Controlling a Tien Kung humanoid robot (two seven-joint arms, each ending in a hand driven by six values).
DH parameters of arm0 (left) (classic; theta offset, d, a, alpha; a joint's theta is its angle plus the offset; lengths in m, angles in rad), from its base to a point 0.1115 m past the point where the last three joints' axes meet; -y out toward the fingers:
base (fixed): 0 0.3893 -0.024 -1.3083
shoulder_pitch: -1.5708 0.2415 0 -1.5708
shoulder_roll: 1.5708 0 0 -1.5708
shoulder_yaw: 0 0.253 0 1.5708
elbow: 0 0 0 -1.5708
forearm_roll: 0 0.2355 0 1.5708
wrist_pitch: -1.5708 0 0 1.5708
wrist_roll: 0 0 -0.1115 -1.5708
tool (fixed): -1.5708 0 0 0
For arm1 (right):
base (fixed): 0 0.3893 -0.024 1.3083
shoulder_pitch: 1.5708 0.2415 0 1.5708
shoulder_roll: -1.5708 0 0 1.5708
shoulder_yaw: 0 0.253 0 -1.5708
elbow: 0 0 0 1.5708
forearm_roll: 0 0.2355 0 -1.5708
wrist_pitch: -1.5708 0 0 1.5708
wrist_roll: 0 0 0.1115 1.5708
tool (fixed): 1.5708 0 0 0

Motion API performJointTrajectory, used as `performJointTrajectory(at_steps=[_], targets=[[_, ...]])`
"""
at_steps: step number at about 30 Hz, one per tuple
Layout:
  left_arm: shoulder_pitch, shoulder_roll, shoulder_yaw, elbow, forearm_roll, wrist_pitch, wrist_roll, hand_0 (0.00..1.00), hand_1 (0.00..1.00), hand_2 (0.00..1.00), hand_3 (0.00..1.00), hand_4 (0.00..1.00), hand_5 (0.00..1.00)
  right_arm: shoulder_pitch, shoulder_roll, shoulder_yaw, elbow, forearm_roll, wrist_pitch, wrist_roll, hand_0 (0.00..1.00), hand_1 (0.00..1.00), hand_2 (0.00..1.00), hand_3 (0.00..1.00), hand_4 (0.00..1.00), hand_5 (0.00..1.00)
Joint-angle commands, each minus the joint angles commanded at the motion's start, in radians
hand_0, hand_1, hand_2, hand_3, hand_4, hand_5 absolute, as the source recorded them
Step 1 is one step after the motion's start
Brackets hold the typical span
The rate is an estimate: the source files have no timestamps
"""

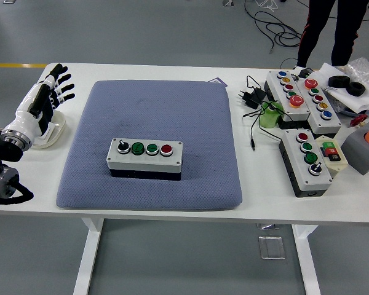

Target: Pick up the button,place it on the desk,press the button,press the button

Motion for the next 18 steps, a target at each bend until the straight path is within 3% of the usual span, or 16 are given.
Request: performJointTrajectory(at_steps=[18], targets=[[0.016,0.007,-0.008,0.035,0.038,-0.026,0.027,0.897,0.928,0.998,0.998,0.753,0.998,-0.009,0.001,0.005,0.000,-0.002,-0.003,-0.003,0.630,0.555,0.632,0.570,0.310,0.260]])
